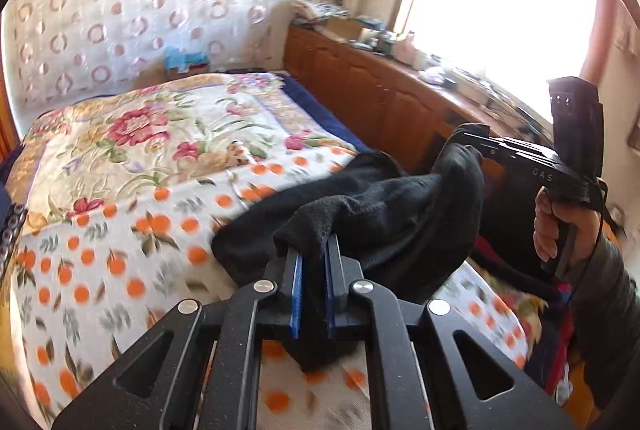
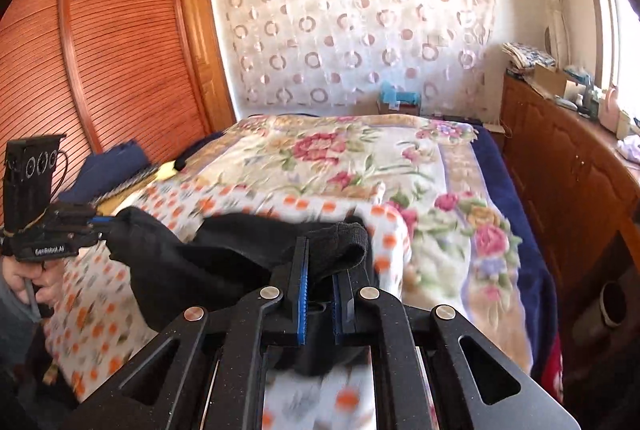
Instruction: Fold small clothes
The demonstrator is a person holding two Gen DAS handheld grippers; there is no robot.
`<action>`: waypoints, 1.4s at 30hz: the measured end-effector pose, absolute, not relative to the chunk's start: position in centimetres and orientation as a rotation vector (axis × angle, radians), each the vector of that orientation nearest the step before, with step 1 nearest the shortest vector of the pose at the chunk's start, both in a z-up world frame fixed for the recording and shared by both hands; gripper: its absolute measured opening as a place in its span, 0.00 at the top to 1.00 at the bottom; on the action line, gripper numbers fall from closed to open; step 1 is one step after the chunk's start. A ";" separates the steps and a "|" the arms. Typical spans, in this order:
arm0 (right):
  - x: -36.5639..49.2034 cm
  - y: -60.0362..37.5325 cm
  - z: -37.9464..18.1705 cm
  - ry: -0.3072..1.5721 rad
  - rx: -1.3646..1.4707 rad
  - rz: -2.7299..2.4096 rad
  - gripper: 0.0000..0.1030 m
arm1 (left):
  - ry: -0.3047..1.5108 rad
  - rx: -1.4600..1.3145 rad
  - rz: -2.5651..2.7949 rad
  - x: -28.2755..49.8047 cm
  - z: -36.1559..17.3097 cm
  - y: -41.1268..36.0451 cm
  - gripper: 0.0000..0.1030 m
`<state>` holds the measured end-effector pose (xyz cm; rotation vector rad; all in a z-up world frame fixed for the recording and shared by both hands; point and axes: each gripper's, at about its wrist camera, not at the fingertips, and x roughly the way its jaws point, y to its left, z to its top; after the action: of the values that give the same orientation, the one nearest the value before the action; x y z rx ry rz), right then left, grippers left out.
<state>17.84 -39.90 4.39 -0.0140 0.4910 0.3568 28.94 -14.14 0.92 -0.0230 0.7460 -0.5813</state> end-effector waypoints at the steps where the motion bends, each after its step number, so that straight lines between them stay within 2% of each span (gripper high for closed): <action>1: 19.6 -39.8 4.3 0.494 -0.003 0.346 0.91 | 0.749 -0.025 -0.569 29.7 0.8 -13.9 0.90; 3: 22.3 -39.6 3.8 0.509 0.009 0.325 0.91 | 0.772 -0.027 -0.552 31.6 0.0 -13.7 0.90; 6: 25.9 -38.0 1.7 0.574 0.014 0.301 0.91 | 0.814 -0.024 -0.549 33.2 -1.1 -13.6 0.77; 7: 26.7 -37.3 1.6 0.590 0.005 0.293 0.91 | 0.805 -0.010 -0.549 33.3 -1.3 -13.6 0.61; 8: 27.4 -36.8 1.1 0.606 0.000 0.287 0.91 | 0.788 0.006 -0.537 32.9 -1.3 -13.4 0.50; 9: 27.7 -36.5 0.8 0.609 -0.002 0.285 0.91 | 0.772 0.020 -0.526 32.6 -1.0 -13.3 0.46; 10: 28.2 -36.2 0.8 0.613 -0.002 0.283 0.91 | 0.763 0.027 -0.525 32.5 -1.0 -13.1 0.33; 11: 28.5 -36.0 0.6 0.614 0.004 0.282 0.91 | 0.759 0.017 -0.533 32.5 -0.9 -12.9 0.25; 14: 29.4 -35.8 1.1 0.609 0.023 0.278 0.91 | 0.782 0.006 -0.562 32.4 -1.5 -12.9 0.25; 16: 29.7 -36.4 1.9 0.600 0.038 0.270 0.81 | 0.800 0.030 -0.566 32.1 -2.2 -13.5 0.25; 18: 28.8 -37.0 2.6 0.569 0.034 0.217 0.64 | 0.818 0.042 -0.569 32.1 -3.1 -13.9 0.25; 21: 27.6 -37.2 2.3 0.541 0.039 0.202 0.44 | 0.843 0.073 -0.541 32.6 -4.5 -14.5 0.25; 23: 26.6 -36.6 1.5 0.562 0.017 0.236 0.39 | 0.834 0.082 -0.488 33.7 -4.9 -14.4 0.25; 26: 26.3 -35.6 -0.2 0.629 -0.032 0.255 0.39 | 0.791 0.097 -0.399 35.9 -5.2 -13.7 0.25; 40: 29.3 -34.6 -3.0 0.785 0.073 0.328 0.35 | 0.920 -0.066 -0.491 37.1 -7.6 -12.7 0.25; 42: 29.9 -34.8 -3.0 0.799 0.083 0.341 0.35 | 0.935 -0.095 -0.518 37.3 -7.9 -12.9 0.34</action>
<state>29.86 -34.79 -2.99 0.0829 0.7987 0.3410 37.28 -12.94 -7.89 -0.0946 0.9352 -0.5184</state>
